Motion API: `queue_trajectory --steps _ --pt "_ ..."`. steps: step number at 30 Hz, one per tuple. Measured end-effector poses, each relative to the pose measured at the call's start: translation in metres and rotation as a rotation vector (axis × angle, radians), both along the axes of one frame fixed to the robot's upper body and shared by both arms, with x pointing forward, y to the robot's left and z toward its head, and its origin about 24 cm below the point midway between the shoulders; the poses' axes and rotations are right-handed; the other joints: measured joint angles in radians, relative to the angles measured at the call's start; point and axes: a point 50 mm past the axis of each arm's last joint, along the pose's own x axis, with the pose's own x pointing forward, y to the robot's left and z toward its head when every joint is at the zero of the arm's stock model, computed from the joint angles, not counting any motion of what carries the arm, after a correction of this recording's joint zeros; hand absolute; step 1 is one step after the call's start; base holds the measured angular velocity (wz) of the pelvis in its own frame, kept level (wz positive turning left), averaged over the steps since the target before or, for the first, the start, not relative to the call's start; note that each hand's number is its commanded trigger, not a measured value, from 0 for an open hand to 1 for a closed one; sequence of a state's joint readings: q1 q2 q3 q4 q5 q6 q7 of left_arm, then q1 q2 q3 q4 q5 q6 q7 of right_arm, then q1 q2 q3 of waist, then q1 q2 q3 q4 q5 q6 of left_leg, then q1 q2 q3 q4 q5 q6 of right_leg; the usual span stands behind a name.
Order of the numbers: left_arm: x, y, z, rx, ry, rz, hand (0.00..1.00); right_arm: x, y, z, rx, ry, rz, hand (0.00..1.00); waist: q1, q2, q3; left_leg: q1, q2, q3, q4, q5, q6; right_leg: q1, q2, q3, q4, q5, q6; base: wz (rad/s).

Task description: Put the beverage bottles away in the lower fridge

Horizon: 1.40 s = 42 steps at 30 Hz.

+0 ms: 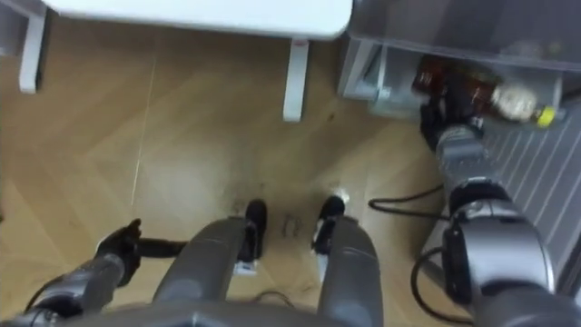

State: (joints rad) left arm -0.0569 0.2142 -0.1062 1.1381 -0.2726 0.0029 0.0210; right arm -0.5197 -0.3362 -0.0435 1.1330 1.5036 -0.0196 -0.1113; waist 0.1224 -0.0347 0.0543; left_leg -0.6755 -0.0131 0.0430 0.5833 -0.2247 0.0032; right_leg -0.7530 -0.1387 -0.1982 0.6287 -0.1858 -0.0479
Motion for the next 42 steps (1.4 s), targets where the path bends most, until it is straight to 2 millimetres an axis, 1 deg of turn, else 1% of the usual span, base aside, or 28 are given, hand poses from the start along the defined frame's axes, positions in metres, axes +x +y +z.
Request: queue_trajectory --steps 2,3,5,10,11,15,19,22,25,29,30,31,32,39,42 --pt "0.003 0.001 0.001 0.015 -0.005 -0.005 0.00 0.004 -0.007 0.008 -0.035 -0.018 0.005 1.00 0.016 -0.003 0.0018 -0.075 0.004 -0.002 0.084 -0.030 0.000 -0.066 -0.004 0.003 0.069 -0.014 -0.005 0.00" --pt "0.003 0.001 0.002 0.018 -0.004 -0.005 0.00 0.004 -0.009 0.009 -0.044 -0.021 0.008 1.00 0.019 -0.003 0.0020 -0.090 0.004 -0.003 0.106 -0.037 0.001 -0.079 -0.007 0.004 0.089 -0.019 -0.006 0.00" --pt "0.005 0.004 0.003 0.044 -0.007 -0.026 0.00 0.007 -0.013 0.015 -0.073 -0.031 0.017 1.00 0.021 -0.004 0.0022 -0.155 0.003 -0.005 0.180 -0.061 0.000 -0.139 -0.017 0.006 0.155 -0.039 -0.002 0.02" --pt "0.007 0.009 0.005 0.073 -0.008 -0.049 0.00 0.012 -0.015 0.022 -0.128 -0.035 0.054 1.00 0.023 -0.005 0.0029 -0.244 0.012 -0.002 0.276 -0.083 -0.001 -0.219 -0.017 0.013 0.226 -0.043 -0.007 -0.05" --pt "0.007 0.010 0.006 0.082 -0.008 -0.049 0.00 0.013 -0.016 0.025 -0.146 -0.033 0.066 1.00 0.023 -0.005 0.0029 -0.258 0.015 -0.001 0.293 -0.089 0.004 -0.231 -0.016 0.013 0.237 -0.046 -0.012 -0.03" --pt "0.006 0.013 0.006 0.106 -0.004 -0.045 0.00 0.019 -0.023 0.039 -0.186 -0.060 0.070 1.00 0.021 -0.005 0.0029 -0.284 0.016 -0.002 0.320 -0.091 0.005 -0.253 -0.020 0.013 0.261 -0.049 -0.016 0.01" --pt "0.005 0.018 0.008 0.139 0.002 -0.056 0.00 0.027 -0.034 0.058 -0.224 -0.101 0.057 1.00 0.019 -0.005 0.0029 -0.288 0.016 -0.002 0.329 -0.090 0.005 -0.253 -0.029 0.005 0.276 -0.054 -0.022 0.06" --pt "0.005 0.019 0.008 0.148 0.009 -0.068 0.00 0.033 -0.035 0.067 -0.233 -0.123 0.052 1.00 0.016 -0.008 0.0030 -0.287 0.015 -0.004 0.332 -0.088 0.001 -0.253 -0.030 0.003 0.283 -0.055 -0.019 0.03" --pt "0.003 0.018 0.007 0.149 0.016 -0.076 0.00 0.034 -0.034 0.069 -0.228 -0.130 0.051 1.00 0.022 -0.016 0.0033 -0.283 0.016 -0.003 0.337 -0.093 -0.003 -0.253 -0.030 0.004 0.291 -0.060 -0.020 0.00" --pt "-0.008 0.019 0.004 0.148 0.047 -0.070 0.00 0.033 -0.035 0.068 -0.227 -0.113 0.041 1.00 0.020 -0.017 0.0028 -0.283 0.017 -0.002 0.337 -0.096 -0.003 -0.253 -0.030 0.004 0.291 -0.062 -0.019 0.00" --pt "-0.011 0.019 0.003 0.148 0.055 -0.068 0.00 0.033 -0.035 0.068 -0.226 -0.106 0.037 0.93 0.020 -0.017 0.0028 -0.283 0.017 -0.001 0.337 -0.096 -0.002 -0.253 -0.030 0.005 0.291 -0.062 -0.019 0.00" --pt "-0.011 0.019 0.003 0.148 0.057 -0.067 0.00 0.033 -0.035 0.068 -0.226 -0.103 0.035 0.07 0.020 -0.017 0.0028 -0.282 0.017 0.000 0.337 -0.097 -0.002 -0.253 -0.030 0.005 0.291 -0.062 -0.019 0.00" --pt "-0.013 0.020 0.003 0.155 0.061 -0.063 0.00 0.033 -0.035 0.068 -0.227 -0.098 0.034 0.00 0.020 -0.017 0.0027 -0.282 0.018 0.001 0.337 -0.097 -0.002 -0.253 -0.030 0.006 0.291 -0.062 -0.019 0.00" --pt "-0.014 0.018 0.003 0.157 0.050 -0.061 0.00 0.034 -0.035 0.070 -0.238 -0.077 0.027 0.00 0.020 -0.018 0.0014 -0.274 0.019 0.010 0.336 -0.099 0.000 -0.251 -0.030 0.012 0.292 -0.062 -0.019 -0.02" --pt "-0.014 0.018 0.003 0.155 0.047 -0.062 0.00 0.033 -0.038 0.070 -0.239 -0.068 0.016 0.00 0.019 -0.019 0.0006 -0.272 0.018 0.012 0.332 -0.099 0.000 -0.251 -0.033 0.011 0.290 -0.061 -0.019 0.00"
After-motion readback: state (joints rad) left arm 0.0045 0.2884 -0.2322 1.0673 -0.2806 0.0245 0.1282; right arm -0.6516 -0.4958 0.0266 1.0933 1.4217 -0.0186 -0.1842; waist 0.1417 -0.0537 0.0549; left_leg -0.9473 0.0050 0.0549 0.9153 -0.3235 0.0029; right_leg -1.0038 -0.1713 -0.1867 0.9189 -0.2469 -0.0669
